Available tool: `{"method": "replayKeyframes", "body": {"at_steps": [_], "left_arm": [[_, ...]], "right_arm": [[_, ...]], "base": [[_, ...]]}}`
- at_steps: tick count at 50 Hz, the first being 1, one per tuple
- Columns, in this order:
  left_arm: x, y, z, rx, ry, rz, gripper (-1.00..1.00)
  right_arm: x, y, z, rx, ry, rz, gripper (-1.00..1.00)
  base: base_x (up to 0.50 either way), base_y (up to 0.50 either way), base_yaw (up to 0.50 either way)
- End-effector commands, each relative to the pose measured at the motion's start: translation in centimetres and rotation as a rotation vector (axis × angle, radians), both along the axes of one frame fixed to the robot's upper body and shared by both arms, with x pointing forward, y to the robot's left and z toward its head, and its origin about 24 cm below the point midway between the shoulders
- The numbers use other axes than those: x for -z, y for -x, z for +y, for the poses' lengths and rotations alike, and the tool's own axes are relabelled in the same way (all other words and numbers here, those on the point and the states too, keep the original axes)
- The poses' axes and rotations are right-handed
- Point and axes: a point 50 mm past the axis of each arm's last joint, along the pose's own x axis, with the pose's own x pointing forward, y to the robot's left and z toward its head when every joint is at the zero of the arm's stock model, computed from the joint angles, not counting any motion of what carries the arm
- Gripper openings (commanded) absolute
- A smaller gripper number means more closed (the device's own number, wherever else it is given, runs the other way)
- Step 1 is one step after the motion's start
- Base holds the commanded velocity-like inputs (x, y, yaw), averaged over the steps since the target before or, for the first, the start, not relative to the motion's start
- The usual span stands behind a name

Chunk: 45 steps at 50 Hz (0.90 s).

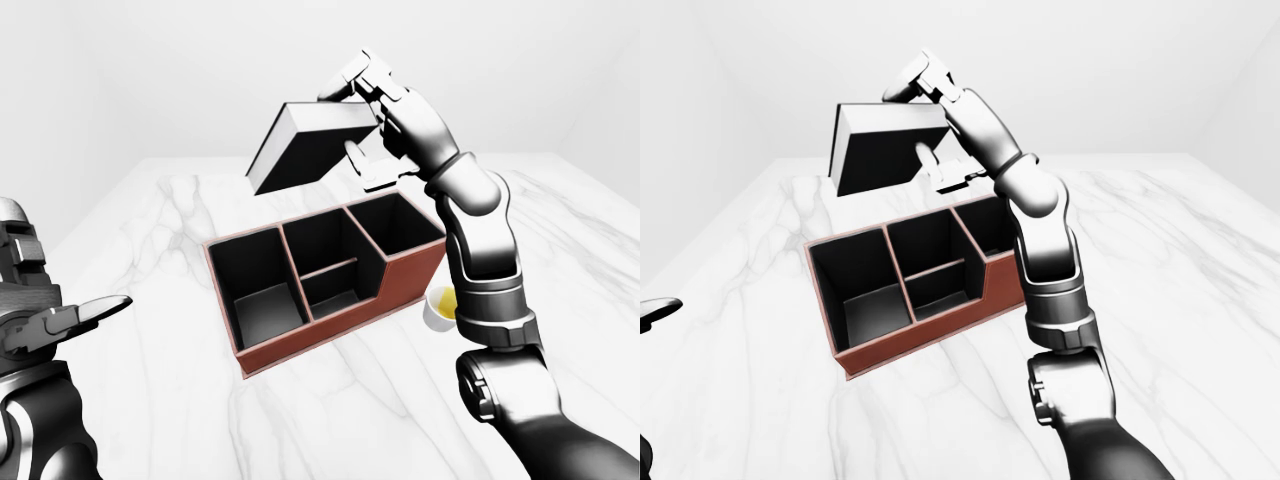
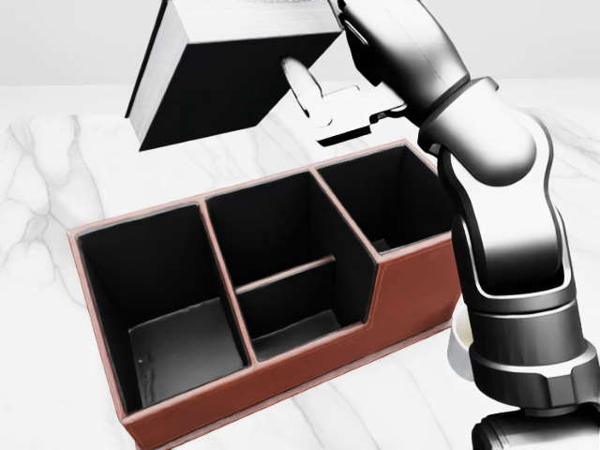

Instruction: Pick up the book and place it in the front compartment of the caddy.

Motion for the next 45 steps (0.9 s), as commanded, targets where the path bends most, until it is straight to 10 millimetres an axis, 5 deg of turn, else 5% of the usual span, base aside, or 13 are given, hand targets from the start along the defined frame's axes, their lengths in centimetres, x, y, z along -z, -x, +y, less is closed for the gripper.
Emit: {"method": "replayKeyframes", "body": {"at_steps": [1, 25, 45], "left_arm": [[0.0, 0.0, 0.0, 0.000, 0.000, 0.000, 1.00], [0.0, 0.1, -0.1, 0.000, -0.002, -0.001, 1.00], [0.1, 0.1, -0.1, 0.000, -0.002, 0.002, 1.00]], "right_arm": [[-0.1, -0.2, -0.6, 0.015, -0.056, 0.007, -1.00], [3.4, -1.3, -1.5, 0.059, -0.073, 0.135, -1.00], [4.3, -1.6, -1.6, 0.067, -0.068, 0.168, -1.00]], "base": [[0.00, 0.00, 0.00], [0.00, 0.00, 0.00], [0.00, 0.00, 0.00]]}}
